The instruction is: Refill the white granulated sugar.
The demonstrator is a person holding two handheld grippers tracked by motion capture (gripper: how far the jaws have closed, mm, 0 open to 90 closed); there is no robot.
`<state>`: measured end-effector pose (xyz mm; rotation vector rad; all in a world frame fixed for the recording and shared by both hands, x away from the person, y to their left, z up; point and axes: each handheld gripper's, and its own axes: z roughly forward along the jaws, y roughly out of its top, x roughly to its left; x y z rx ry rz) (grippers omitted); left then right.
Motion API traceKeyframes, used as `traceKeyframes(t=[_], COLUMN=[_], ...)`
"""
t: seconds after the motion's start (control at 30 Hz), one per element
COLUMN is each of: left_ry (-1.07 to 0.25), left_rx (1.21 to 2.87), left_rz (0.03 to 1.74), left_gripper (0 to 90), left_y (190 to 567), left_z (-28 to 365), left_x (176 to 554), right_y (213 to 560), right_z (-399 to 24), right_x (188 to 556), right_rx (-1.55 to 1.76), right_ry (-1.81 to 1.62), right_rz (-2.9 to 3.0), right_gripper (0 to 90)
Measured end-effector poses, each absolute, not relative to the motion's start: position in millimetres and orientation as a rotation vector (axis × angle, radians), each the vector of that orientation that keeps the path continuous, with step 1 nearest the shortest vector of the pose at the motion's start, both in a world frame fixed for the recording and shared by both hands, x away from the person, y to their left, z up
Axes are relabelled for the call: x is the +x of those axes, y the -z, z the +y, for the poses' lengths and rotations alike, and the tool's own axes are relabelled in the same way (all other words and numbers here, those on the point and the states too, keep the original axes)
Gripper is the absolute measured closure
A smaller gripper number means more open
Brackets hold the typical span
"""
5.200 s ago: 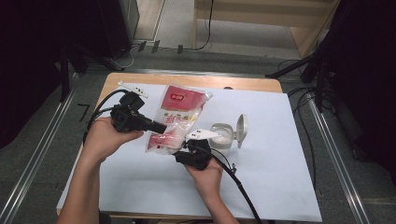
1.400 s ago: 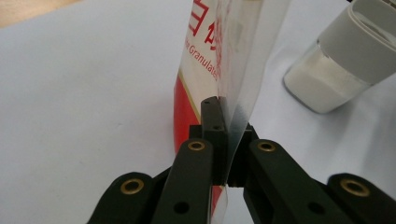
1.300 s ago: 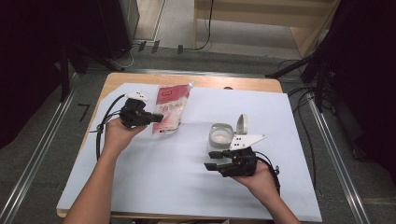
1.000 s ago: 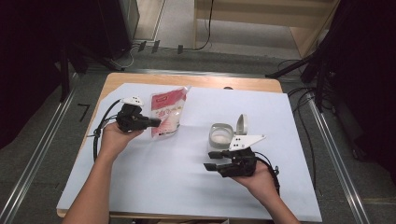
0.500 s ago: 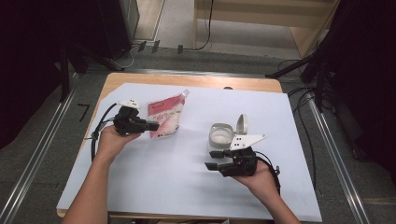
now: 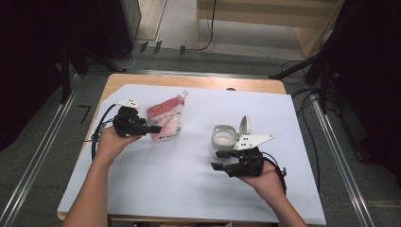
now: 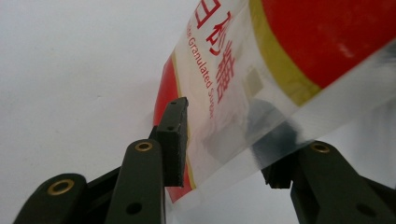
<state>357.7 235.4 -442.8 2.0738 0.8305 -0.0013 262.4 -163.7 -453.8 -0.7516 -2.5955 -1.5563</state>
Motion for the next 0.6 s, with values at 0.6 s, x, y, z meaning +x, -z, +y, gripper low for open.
traceKeyframes(t=[0.6], left_ry=[-0.069], left_rx=[2.095], left_rz=[0.836], left_gripper=[44.6], left_y=[431], left_z=[244], left_x=[345], right_y=[443], right_z=[-185], right_x=[265], right_rx=[-0.809], right_ry=[1.555], right_rz=[-2.587], right_gripper=[51.7])
